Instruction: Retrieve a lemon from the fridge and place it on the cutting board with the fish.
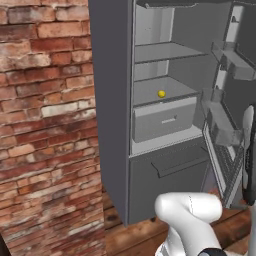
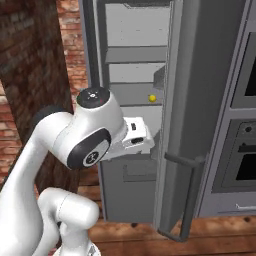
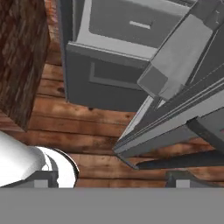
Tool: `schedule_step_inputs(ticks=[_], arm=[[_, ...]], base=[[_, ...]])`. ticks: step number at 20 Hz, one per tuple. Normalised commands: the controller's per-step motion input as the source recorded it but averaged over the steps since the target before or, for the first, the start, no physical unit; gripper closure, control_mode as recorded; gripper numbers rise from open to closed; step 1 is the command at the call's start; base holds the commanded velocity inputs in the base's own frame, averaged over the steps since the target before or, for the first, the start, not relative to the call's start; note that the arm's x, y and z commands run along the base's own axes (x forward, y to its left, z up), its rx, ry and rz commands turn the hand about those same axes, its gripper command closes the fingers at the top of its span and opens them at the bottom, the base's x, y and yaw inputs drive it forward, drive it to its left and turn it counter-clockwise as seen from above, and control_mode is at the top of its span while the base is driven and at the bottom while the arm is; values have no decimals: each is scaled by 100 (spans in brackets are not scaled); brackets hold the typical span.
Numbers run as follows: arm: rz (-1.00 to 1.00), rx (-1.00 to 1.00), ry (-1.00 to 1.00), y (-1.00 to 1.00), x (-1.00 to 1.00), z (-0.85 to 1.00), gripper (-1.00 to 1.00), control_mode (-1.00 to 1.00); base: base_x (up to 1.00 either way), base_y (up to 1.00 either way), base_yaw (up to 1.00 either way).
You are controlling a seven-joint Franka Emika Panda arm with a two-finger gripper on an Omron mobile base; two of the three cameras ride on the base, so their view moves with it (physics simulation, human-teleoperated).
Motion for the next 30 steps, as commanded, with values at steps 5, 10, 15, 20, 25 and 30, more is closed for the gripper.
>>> schedule_step_inputs(ticks=[5,10,15,20,25,30], arm=[[0,-34,14,56,45,-1,-100,-100],[1,-2,1,-22,55,-4,-100,-100],[0,-8,2,-62,73,-37,-100,-100],[0,-18,0,-28,89,-50,-100,-100],[0,-21,1,-27,69,-36,-100,-100],[-3,-19,5,-72,62,-17,-100,-100]], base=[[0,0,0],[0,0,0],[0,0,0],[0,0,0],[0,0,0],[0,0,0]])
